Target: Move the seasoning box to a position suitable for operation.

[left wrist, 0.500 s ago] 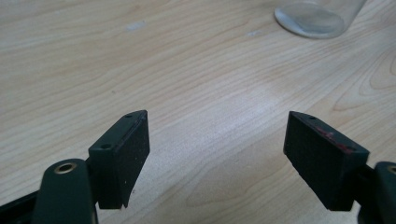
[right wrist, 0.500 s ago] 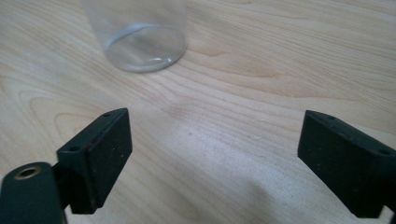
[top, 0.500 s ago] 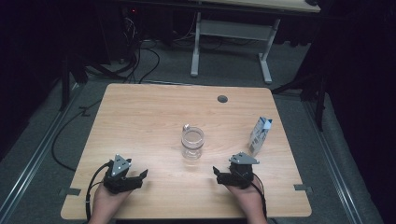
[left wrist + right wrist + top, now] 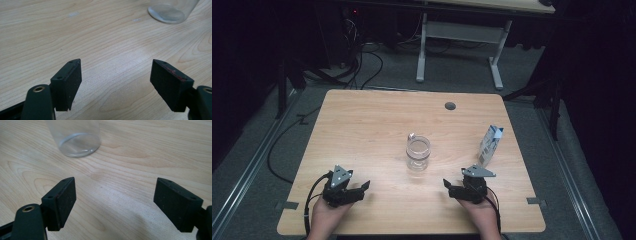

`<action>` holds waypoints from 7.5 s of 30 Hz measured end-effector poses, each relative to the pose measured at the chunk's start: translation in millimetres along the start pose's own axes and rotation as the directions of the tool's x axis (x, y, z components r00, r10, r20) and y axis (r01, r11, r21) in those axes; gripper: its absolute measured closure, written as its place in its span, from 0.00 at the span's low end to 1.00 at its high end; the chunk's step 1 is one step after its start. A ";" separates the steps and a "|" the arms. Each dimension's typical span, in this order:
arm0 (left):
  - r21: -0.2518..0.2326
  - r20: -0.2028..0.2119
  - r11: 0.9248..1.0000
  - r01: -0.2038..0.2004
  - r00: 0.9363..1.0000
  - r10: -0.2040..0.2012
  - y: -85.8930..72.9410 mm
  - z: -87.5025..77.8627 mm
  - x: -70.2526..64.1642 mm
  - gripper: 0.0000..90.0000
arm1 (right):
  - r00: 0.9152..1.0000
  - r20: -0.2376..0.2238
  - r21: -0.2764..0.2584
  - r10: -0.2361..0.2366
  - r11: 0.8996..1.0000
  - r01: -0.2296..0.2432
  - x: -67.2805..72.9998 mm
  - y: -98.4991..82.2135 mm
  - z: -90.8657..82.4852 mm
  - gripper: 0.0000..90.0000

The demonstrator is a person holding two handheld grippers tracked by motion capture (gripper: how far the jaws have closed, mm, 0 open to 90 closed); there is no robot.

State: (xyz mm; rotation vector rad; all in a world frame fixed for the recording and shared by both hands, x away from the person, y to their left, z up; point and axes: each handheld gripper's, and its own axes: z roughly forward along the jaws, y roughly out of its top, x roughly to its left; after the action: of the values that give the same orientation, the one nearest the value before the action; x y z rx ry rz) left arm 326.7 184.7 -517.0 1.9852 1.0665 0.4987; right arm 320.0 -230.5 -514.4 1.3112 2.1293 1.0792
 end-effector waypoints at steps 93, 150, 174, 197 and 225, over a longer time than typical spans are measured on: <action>-0.085 0.164 0.996 -0.017 0.986 0.031 170.9 103.6 -44.7 0.69 | 0.998 -0.062 0.017 -0.021 1.000 0.023 -6.2 -5.2 -3.8 0.35; -0.078 0.196 0.996 -0.052 0.978 0.066 120.3 66.4 -50.3 1.00 | 0.994 -0.079 0.039 -0.070 0.997 0.073 9.8 -3.7 0.6 0.35; -0.074 0.163 0.997 0.004 0.987 0.008 45.3 43.6 -58.9 1.00 | 0.994 -0.096 0.043 -0.056 0.997 0.060 16.3 -4.2 3.6 0.44; -0.130 0.115 0.991 0.015 0.993 0.000 54.8 49.1 -41.3 0.85 | 0.991 -0.130 -0.017 -0.034 0.999 0.032 19.3 -0.6 5.3 0.55; -0.196 0.091 0.980 0.029 0.996 -0.012 104.0 42.1 -53.8 1.00 | 0.996 -0.071 -0.117 -0.062 0.992 0.053 24.5 46.0 27.8 0.86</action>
State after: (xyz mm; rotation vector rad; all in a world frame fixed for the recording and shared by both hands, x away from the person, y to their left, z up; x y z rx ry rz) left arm 376.2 87.7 -456.8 1.8035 0.9435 0.4805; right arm 353.1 -186.1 -494.0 1.1669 2.1105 1.2246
